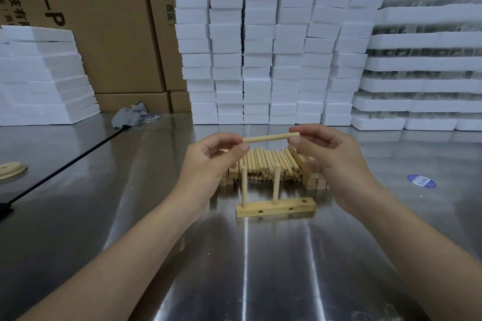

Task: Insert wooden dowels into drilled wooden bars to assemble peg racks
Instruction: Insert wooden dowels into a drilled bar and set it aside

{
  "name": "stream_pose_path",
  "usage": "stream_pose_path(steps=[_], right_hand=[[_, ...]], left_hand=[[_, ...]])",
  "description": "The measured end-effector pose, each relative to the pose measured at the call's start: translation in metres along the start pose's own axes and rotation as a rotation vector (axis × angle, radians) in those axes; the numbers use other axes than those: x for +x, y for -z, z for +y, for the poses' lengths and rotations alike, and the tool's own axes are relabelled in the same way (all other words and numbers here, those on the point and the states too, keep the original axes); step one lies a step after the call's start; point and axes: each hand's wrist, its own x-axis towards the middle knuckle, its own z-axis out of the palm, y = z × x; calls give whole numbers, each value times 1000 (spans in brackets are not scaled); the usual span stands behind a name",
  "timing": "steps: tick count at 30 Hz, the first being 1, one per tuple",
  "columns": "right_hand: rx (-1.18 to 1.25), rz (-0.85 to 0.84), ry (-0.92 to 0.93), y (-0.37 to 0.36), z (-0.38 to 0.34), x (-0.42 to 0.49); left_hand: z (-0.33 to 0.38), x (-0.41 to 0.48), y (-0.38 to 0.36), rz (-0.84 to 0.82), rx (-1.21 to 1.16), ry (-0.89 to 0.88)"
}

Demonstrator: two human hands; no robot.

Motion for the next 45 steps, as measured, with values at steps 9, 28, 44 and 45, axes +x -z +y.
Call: stream_pose_path(steps=[9, 28, 44, 45], right_hand=[[-60, 208, 161, 42, -32, 6], [-589, -114, 130, 18, -17, -10], [-601, -171, 139, 14, -14, -11], [-590, -176, 127, 14, -14, -11]], left_hand=[[0, 1, -1, -136, 59, 82], [0, 0, -1, -193, 80, 160], [-6, 1, 0, -211, 106, 129], [-7, 1, -1, -230, 116, 130]])
